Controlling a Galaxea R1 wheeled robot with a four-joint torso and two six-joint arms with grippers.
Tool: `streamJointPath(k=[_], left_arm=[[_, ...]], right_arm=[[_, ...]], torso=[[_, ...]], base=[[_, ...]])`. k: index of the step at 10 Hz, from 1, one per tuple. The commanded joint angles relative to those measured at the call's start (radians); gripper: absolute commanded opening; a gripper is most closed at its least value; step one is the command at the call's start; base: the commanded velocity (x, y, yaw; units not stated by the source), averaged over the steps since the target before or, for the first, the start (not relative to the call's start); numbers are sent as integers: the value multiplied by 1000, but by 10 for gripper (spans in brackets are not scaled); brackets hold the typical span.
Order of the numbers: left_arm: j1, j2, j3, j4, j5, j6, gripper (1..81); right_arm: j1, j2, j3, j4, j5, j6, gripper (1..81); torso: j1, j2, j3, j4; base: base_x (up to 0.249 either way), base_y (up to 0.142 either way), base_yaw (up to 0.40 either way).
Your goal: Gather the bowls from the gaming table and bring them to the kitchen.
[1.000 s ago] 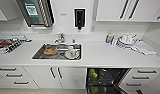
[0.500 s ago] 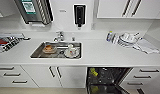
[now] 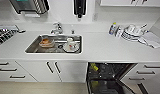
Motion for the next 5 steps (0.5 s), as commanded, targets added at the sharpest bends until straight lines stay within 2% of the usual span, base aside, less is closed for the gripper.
streamJointPath(k=[1, 5], left_arm=[[-2, -9, -7, 4, 49, 1, 811], [-2, -21, -7, -3, 49, 1, 811]], right_arm=[[18, -16, 2, -4, -61, 0, 811], [93, 73, -83, 11, -40, 23, 811]], torso=[[64, -99, 0, 0], [141, -222, -14, 0]], base=[[0, 0, 0], [0, 0, 0]])
